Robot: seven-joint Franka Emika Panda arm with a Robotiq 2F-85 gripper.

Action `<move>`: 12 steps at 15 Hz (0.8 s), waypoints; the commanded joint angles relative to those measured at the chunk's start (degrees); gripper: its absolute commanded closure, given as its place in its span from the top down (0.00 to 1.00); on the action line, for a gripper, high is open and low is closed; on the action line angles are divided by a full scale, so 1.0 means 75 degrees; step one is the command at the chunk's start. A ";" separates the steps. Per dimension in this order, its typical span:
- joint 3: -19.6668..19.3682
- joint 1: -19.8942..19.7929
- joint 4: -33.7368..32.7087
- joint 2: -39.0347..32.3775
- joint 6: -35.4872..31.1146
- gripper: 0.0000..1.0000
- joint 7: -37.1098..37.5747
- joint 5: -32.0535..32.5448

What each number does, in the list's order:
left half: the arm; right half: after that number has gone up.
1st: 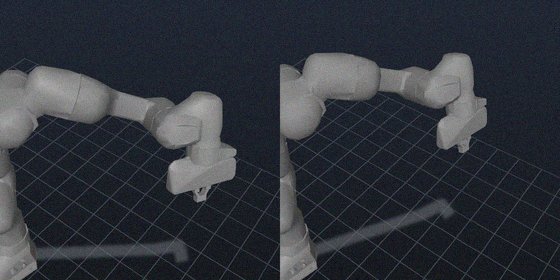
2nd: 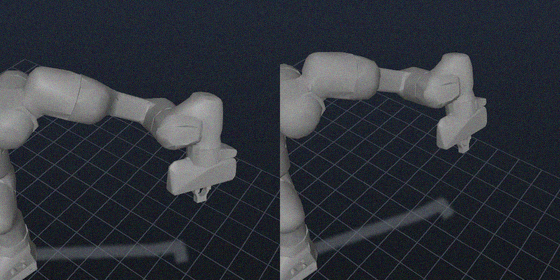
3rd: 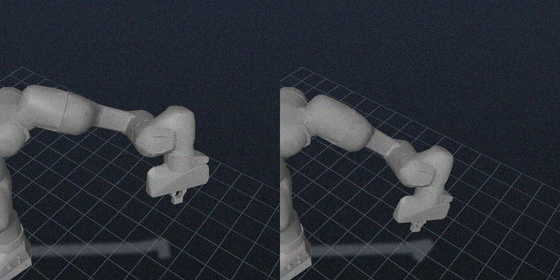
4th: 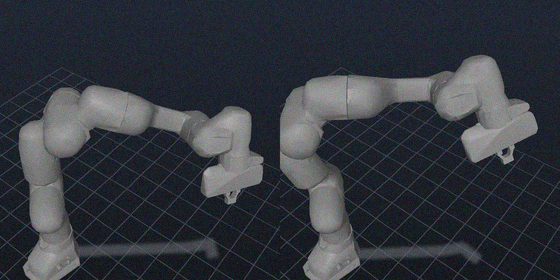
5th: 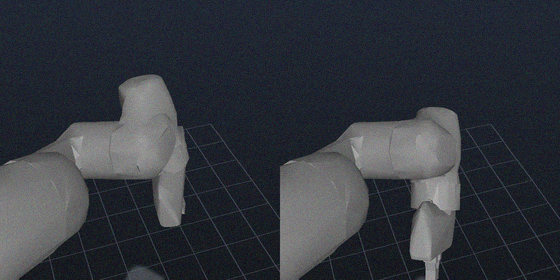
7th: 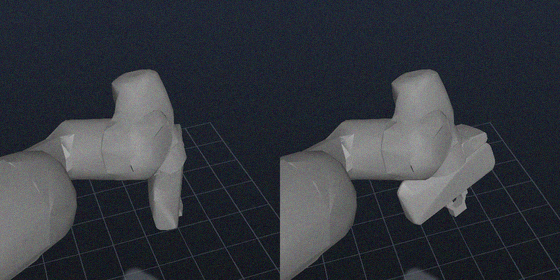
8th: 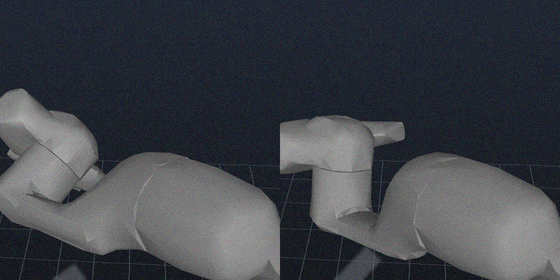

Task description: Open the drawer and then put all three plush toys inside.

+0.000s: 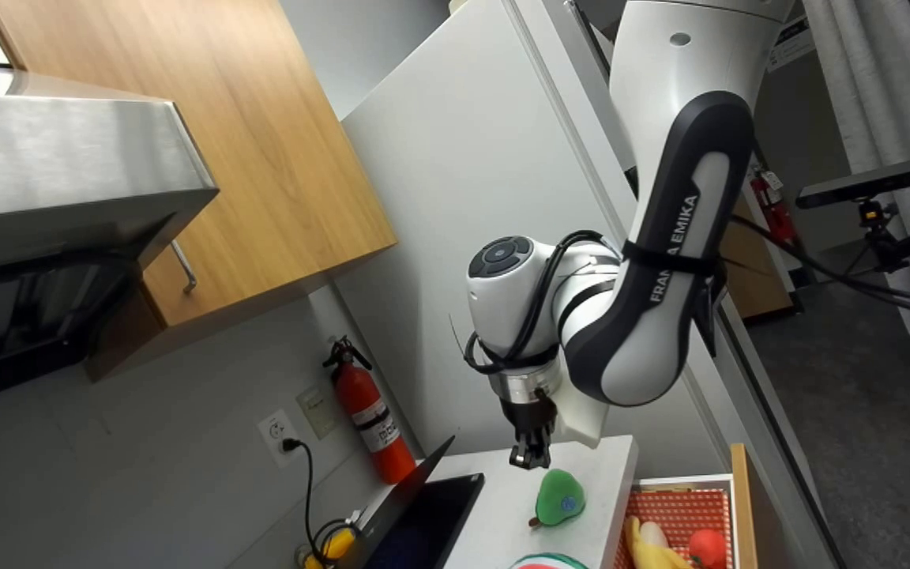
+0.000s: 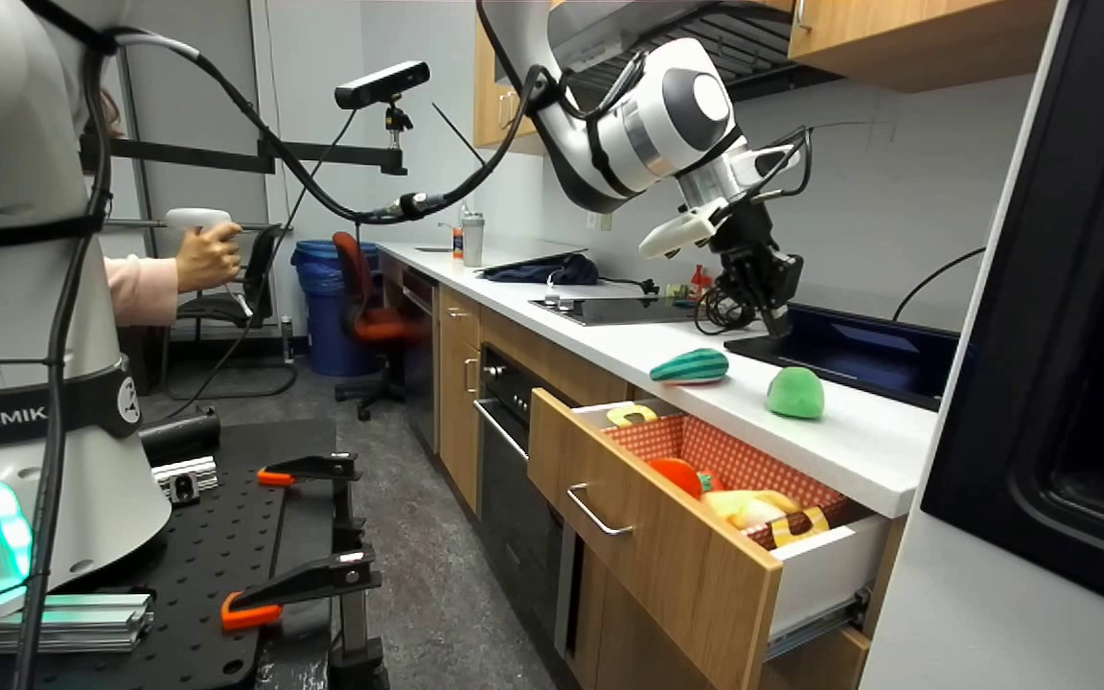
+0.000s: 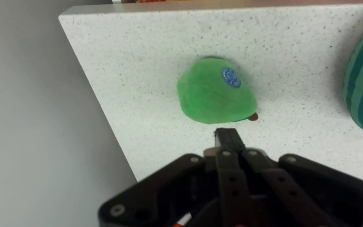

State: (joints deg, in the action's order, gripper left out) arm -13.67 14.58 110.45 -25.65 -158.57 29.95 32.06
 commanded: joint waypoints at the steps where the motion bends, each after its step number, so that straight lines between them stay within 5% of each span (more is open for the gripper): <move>1: -0.0307 0.0266 -0.0139 -0.0141 -0.0155 0.00 0.0384 0.0128; 2: -0.0314 0.0282 -0.0130 -0.0139 -0.0127 0.00 0.0402 0.0095; 3: -0.0114 -0.0183 -0.1091 -0.0948 -0.0076 0.00 -0.0145 -0.0341; 12: -0.0130 -0.0578 -0.2652 -0.2237 0.0182 0.00 -0.0931 -0.1535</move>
State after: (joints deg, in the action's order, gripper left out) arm -14.74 10.88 95.51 -39.25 -158.53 25.76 23.50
